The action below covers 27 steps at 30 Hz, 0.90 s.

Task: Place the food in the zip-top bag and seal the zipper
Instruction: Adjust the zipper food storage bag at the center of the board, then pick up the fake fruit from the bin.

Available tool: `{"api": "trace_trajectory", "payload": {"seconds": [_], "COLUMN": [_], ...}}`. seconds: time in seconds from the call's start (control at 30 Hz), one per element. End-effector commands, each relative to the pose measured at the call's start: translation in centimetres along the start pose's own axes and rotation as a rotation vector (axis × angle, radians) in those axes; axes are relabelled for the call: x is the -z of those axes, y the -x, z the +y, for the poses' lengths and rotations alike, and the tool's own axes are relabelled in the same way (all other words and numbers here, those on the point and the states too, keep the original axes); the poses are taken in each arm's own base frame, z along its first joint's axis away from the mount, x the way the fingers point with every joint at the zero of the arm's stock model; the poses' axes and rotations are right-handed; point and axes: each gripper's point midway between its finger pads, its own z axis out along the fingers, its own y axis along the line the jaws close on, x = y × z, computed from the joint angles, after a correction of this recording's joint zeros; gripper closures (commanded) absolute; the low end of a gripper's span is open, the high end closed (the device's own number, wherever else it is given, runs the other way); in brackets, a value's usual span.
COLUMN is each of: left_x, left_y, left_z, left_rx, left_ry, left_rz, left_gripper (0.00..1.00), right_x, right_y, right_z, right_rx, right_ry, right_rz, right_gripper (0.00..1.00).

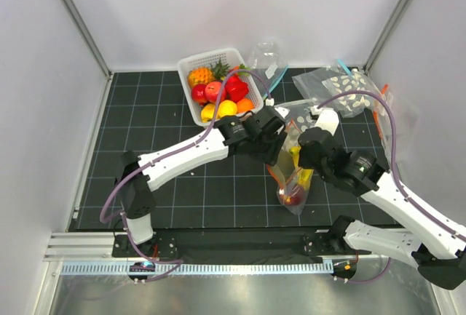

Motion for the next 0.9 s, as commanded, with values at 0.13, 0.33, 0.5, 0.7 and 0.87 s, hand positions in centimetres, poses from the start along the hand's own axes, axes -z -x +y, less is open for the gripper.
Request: {"api": "trace_trajectory", "payload": {"seconds": [0.13,0.33,0.5,0.7,0.87], "left_x": [3.1,5.1,6.3,7.2,6.8], "left_y": [3.3,3.9,4.4,6.2,8.3], "left_z": [3.5,6.6,9.3,14.0,20.6], "left_rx": [0.065,0.09,0.13,0.182,0.245], "left_ry": [0.029,0.065,0.064,0.121,0.325], "left_rz": [-0.168,-0.206,-0.23,-0.297,-0.355], "left_gripper": [0.23,0.14,0.07,0.0,0.0], "right_x": [-0.8,-0.9,-0.9,-0.8,-0.6], "right_y": [0.5,0.5,0.8,1.2,1.4], "right_z": [1.5,1.5,1.4,1.5,1.8], "right_rx": [-0.031,-0.036,-0.038,-0.039,-0.043], "right_ry": [0.051,0.051,0.045,0.05,0.07], "right_rz": [-0.038,-0.044,-0.055,-0.062,-0.063], "right_gripper": [0.99,0.99,0.99,0.99,0.99]}}
